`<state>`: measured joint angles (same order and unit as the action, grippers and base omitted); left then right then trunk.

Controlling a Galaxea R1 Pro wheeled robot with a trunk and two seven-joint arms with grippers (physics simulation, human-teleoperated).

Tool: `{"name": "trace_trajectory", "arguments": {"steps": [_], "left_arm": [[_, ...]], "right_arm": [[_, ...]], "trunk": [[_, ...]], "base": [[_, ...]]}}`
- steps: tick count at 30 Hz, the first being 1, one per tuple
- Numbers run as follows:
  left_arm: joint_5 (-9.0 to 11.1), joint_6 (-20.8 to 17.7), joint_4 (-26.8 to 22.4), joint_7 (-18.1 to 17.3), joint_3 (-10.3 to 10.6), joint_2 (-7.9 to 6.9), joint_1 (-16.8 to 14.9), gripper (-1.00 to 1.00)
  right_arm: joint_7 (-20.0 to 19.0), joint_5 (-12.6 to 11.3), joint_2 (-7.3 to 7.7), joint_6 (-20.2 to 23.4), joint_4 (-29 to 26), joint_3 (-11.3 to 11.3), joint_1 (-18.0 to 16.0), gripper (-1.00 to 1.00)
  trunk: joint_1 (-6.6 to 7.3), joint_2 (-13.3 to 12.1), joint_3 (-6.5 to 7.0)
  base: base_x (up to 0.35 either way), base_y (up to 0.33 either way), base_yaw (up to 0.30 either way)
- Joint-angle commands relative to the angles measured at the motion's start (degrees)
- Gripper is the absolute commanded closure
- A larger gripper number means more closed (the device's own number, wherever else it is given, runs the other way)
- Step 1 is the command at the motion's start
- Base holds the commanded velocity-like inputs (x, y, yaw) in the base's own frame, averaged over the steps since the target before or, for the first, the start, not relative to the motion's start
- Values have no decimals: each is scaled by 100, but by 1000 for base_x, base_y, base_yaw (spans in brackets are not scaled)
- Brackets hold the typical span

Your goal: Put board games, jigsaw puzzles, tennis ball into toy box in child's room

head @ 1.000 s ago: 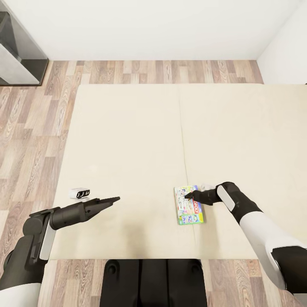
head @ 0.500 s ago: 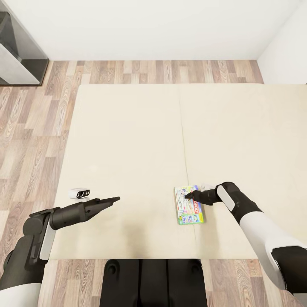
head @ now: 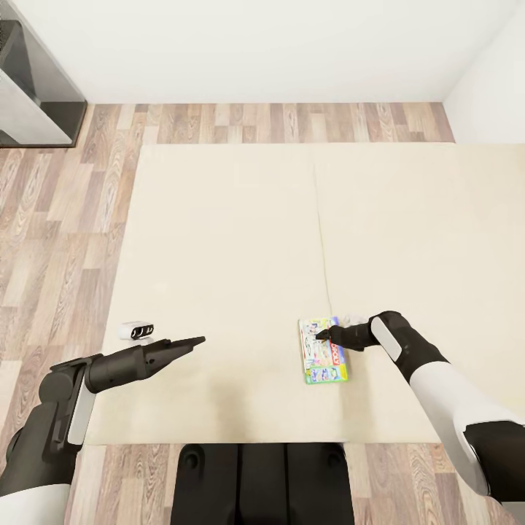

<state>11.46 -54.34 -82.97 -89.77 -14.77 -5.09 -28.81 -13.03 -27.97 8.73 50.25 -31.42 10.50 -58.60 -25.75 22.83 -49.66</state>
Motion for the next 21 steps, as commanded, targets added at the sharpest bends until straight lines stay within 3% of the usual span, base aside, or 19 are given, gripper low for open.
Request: {"name": "trace_trajectory", "arguments": {"steps": [1,21], "left_arm": [[-4,-60,0,-23,1,-1,-2,-100],[-4,-60,0,-23,-5,-1,-2,-100]], "right_arm": [[-51,45,6,12,-5,23,-3,-100],[-45,46,5,4,-5,23,-3,-100]], "trunk": [[-3,9,-6],[-3,9,-6]], "base": [[0,165,0],[0,167,0]]}}
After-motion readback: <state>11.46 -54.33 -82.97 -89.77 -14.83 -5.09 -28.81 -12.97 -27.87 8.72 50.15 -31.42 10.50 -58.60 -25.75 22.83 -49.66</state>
